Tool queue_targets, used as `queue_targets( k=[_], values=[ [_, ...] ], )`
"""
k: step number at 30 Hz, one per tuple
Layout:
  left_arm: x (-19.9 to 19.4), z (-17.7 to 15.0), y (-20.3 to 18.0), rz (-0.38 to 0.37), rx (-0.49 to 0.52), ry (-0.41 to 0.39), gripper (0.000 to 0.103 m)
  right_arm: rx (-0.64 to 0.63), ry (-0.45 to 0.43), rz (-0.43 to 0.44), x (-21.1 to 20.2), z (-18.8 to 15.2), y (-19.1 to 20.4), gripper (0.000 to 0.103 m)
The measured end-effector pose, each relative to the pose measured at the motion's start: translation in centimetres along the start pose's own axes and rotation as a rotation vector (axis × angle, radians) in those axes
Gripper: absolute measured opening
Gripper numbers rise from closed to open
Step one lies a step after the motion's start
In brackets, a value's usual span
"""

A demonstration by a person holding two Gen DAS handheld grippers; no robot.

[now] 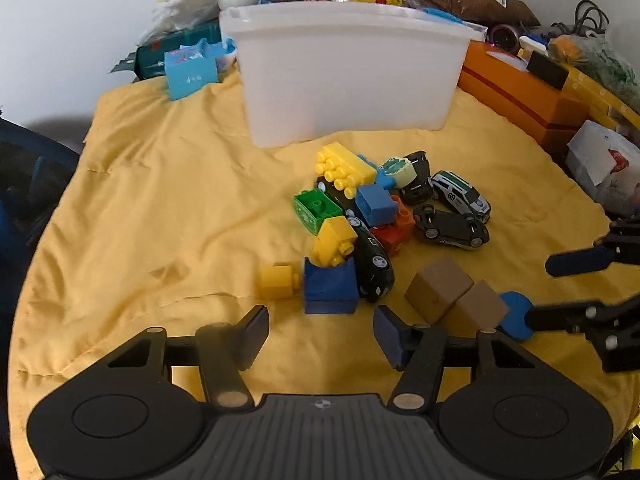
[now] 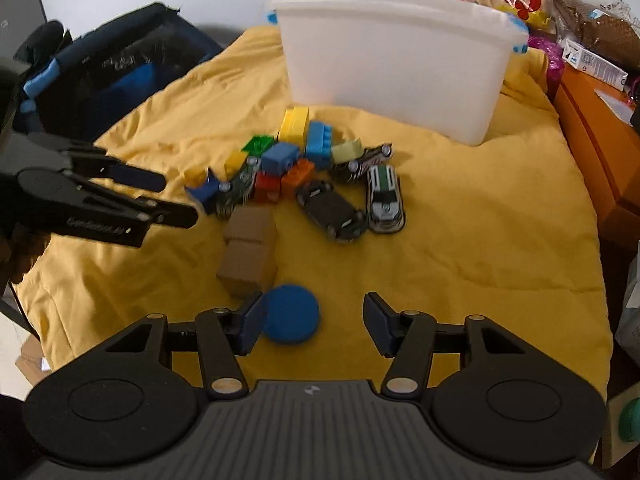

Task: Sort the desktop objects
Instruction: 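Grasp the blue round disc with the right gripper while the left gripper grasps the blue block, then carry both items over the white bin and open both grippers to drop them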

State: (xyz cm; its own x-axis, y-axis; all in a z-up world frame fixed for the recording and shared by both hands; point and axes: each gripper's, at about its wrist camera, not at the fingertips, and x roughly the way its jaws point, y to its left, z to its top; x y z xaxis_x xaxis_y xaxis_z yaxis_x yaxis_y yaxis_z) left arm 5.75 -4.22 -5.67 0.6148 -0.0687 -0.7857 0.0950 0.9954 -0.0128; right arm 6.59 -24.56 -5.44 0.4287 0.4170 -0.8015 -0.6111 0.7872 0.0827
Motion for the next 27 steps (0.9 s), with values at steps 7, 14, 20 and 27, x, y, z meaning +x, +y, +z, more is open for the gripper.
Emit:
queue_targets(
  k=[7, 14, 20, 27],
  values=[
    [1.7, 0.2, -0.5, -0.017, -0.006, 0.007, 0.06, 0.002, 0.006, 0.012, 1.4, -0.4, 0.7, 0.057],
    [2.4, 0.3, -0.1, -0.036, -0.003, -0.001, 0.037, -0.063, 0.019, 0.021, 2.0, -0.4, 1.7, 0.042],
    [1.4, 0.7, 1.0, -0.049, -0.033, -0.017, 0.035, -0.012, -0.031, 0.02, 0.6, 0.2, 0.5, 0.042],
    [-2.3, 3.2, 2.2, -0.063, -0.077, -0.104, 0.036, 0.082, -0.128, -0.012, -1.5, 3.9, -2.4, 0.042]
  ],
)
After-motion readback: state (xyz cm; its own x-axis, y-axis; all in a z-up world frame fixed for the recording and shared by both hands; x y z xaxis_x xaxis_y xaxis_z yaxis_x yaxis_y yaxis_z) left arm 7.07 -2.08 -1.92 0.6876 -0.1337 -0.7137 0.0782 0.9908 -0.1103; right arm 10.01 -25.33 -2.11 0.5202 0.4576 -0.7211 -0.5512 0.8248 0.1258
